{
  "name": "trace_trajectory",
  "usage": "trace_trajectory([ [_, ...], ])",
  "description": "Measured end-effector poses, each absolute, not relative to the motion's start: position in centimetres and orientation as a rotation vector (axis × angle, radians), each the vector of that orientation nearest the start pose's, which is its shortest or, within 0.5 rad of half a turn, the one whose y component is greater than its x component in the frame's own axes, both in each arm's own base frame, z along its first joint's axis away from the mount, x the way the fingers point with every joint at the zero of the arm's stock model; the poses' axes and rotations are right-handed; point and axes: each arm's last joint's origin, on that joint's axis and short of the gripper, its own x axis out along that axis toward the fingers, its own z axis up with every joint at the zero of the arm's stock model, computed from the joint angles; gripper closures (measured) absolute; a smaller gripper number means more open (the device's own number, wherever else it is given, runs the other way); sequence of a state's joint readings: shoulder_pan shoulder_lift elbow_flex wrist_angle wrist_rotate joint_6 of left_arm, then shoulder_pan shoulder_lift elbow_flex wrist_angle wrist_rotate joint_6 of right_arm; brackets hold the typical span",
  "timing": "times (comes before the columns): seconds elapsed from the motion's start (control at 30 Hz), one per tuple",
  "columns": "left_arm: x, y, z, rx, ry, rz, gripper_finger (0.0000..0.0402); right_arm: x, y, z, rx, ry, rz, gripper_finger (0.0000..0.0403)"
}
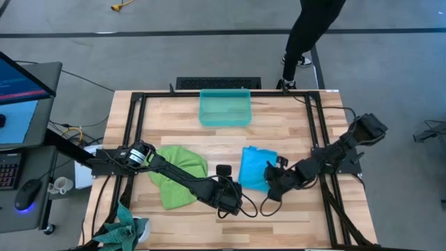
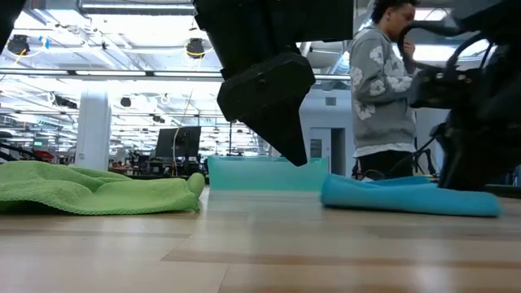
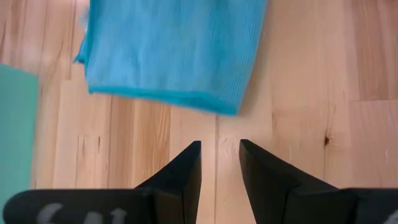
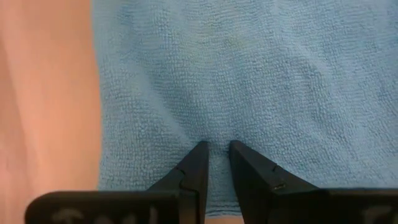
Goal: Roll microfiber towels into tight, uniform cylinder then place into a basket
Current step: Roll the blue microfiber cloth
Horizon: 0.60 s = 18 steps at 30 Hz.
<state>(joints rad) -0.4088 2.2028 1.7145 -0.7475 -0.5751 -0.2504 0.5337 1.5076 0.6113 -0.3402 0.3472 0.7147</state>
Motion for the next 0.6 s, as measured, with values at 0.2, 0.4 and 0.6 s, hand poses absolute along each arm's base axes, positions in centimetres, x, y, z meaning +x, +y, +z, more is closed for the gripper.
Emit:
trace_trajectory([
  [0.2, 41.97, -16.46, 16.76, 0.36, 1.055, 0.277, 0.0299, 19.81, 11.52, 12.49, 0.098, 1.104, -0.264, 0.0312],
  [0.4, 41.97, -16.46, 16.76, 0.361, 1.055, 0.276, 0.0299, 19.82, 11.72, 12.57, 0.085, 1.086, -0.26, 0.0312],
  [0.6, 41.97, -16.46, 16.76, 0.361, 1.055, 0.276, 0.0299, 19.88, 11.7, 12.63, 0.083, 1.078, -0.265, 0.0312],
])
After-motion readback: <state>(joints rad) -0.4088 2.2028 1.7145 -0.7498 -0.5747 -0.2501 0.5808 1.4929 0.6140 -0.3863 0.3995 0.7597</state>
